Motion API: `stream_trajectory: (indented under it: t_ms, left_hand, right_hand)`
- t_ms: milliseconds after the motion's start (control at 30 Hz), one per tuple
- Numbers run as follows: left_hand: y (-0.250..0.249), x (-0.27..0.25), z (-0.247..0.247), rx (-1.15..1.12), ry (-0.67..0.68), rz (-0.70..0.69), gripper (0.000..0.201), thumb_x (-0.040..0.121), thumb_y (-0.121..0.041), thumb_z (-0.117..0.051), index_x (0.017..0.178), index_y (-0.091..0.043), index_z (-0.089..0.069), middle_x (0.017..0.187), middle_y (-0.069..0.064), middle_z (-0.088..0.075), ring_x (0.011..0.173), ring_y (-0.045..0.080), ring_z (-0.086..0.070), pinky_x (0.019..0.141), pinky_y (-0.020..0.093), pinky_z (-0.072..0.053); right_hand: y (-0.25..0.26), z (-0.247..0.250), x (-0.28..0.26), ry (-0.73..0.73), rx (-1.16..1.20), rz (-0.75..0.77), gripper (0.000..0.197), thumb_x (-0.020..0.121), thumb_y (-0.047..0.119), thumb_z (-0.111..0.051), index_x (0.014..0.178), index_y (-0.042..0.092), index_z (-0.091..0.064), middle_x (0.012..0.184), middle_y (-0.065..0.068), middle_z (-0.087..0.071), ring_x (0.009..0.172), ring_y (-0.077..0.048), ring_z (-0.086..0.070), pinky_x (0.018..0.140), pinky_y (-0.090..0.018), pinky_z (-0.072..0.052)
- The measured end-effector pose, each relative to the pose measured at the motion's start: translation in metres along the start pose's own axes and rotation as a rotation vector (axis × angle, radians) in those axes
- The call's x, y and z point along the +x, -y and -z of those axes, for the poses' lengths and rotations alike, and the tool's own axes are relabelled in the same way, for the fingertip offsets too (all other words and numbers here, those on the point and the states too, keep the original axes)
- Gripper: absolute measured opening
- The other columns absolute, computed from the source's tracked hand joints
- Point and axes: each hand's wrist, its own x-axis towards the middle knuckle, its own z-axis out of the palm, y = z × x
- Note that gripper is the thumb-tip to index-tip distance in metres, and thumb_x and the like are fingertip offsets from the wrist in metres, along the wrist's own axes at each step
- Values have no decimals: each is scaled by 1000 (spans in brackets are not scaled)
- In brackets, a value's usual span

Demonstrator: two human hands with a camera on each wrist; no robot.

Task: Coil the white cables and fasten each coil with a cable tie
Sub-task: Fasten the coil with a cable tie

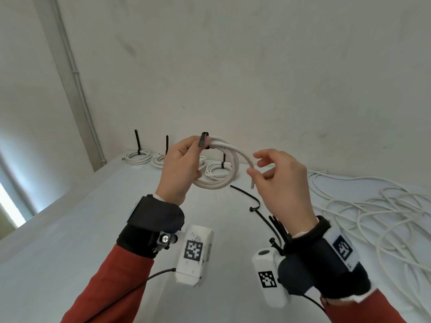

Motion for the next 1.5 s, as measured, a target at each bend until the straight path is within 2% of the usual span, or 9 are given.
stream_trajectory:
  t_ms: [200, 400, 567, 733, 833, 933, 1167, 1300, 1500]
  left_hand:
    - [-3, -7, -11, -95, 123, 77, 49, 97, -21, -48, 50, -28, -62, 51, -10, -23, 46, 8, -24, 52, 24, -30]
    - [-1, -14, -21, 19, 91, -83, 27, 100, -21, -43, 80, -23, -61, 52, -19, -49, 55, 1, -43, 64, 19, -37]
    - [5, -10, -18, 51, 84, -153, 22, 99, -24, -46, 85, -24, -63, 58, -17, -44, 58, 3, -40, 63, 22, -38]
    - [3, -8, -16, 16, 118, -121, 31, 98, -22, -48, 72, -29, -62, 52, -16, -35, 52, 5, -34, 56, 15, -38]
    - [1, -7, -14, -22, 142, -89, 24, 99, -22, -47, 79, -19, -60, 51, -11, -32, 51, 7, -33, 57, 21, -37]
    - [1, -5, -11, -59, 164, -70, 31, 99, -23, -47, 72, -26, -62, 53, -8, -31, 52, 10, -30, 60, 28, -36]
    - [4, -1, -8, -98, 158, -3, 27, 98, -24, -47, 76, -21, -60, 55, -5, -34, 53, 11, -33, 60, 28, -37]
    - [11, 0, -8, -69, 193, 21, 28, 99, -23, -45, 75, -19, -57, 56, -4, -32, 54, 10, -33, 57, 24, -35]
    - [35, 1, -21, -138, 152, 243, 24, 102, -18, -34, 87, -11, -52, 66, -1, -44, 60, 11, -40, 64, 26, -37]
  right_hand:
    - [-10, -8, 5, -68, 266, -107, 7, 83, 13, -73, 87, 18, -73, 75, 7, -72, 67, -7, -70, 71, -27, -58]
    - [3, -2, 6, 172, 944, -413, 21, 86, -5, -51, 95, -3, -70, 92, -16, -72, 86, -25, -68, 88, -39, -56]
    - [5, -6, 0, 198, 781, -323, 15, 81, 6, -72, 96, 4, -71, 89, -7, -75, 86, -19, -71, 86, -31, -54]
    - [0, -8, 3, 183, 816, -313, 18, 84, 4, -67, 101, -1, -65, 86, -9, -75, 78, -14, -71, 76, -21, -56]
    - [0, -8, 3, 218, 822, -263, 12, 90, 5, -60, 101, 1, -65, 81, -5, -73, 75, -10, -70, 74, -17, -53]
    - [2, -10, 4, 255, 770, -230, 12, 94, 7, -56, 101, 4, -65, 73, 1, -69, 70, -4, -66, 71, -13, -50]
    - [0, -15, 6, 332, 631, -213, 19, 98, 6, -47, 103, 12, -65, 73, 1, -58, 76, -12, -57, 82, -29, -52]
    - [-9, -25, 4, 271, 503, -197, 13, 96, 15, -52, 91, 20, -63, 78, -1, -66, 79, -20, -66, 85, -46, -55]
    - [-33, -27, 9, 187, 494, -356, 9, 91, 7, -62, 93, 14, -66, 82, -2, -61, 62, -20, -69, 64, -34, -61]
